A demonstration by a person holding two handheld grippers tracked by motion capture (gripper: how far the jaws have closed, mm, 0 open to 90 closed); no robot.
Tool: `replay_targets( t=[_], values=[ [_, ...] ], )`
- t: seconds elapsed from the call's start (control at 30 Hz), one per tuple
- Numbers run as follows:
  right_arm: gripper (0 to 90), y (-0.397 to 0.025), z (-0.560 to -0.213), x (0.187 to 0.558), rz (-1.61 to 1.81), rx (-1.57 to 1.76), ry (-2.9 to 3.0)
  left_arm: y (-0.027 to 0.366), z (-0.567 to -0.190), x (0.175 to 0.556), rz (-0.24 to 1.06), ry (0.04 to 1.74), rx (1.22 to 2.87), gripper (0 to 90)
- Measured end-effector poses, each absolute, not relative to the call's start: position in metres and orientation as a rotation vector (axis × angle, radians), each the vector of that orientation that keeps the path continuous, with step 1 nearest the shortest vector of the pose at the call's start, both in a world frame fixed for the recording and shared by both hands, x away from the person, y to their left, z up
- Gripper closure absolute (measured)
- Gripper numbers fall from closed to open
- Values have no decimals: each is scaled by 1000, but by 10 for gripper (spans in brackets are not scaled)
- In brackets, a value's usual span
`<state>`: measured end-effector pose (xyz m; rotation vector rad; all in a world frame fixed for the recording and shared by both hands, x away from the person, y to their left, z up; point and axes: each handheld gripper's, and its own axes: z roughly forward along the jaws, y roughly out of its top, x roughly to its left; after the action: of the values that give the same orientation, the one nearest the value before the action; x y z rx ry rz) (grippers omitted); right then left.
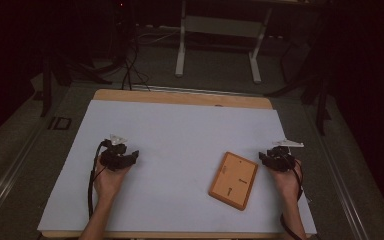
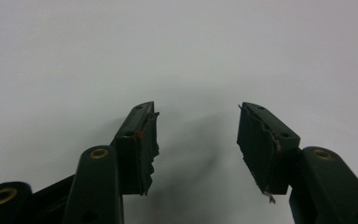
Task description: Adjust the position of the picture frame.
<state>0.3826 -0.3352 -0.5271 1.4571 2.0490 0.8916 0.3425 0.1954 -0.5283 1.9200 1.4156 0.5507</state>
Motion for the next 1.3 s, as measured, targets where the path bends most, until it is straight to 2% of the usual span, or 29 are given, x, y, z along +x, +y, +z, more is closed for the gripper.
replay_targets(
  t=[0.2, 0.47, 0.9, 1.3],
  values=[
    [591, -333, -519, 379, 925, 1428, 2061, 180, -512, 332, 584, 1347, 1940, 533],
    [603, -325, -506, 375, 958, 1368, 2097, 153, -495, 325, 566, 1243, 2013, 560],
    [647, -321, -501, 371, 942, 1334, 2105, 102, -485, 318, 446, 1072, 2105, 585],
    [635, -313, -504, 372, 907, 1307, 2144, 79, -473, 321, 407, 1038, 2109, 602]
  ],
)
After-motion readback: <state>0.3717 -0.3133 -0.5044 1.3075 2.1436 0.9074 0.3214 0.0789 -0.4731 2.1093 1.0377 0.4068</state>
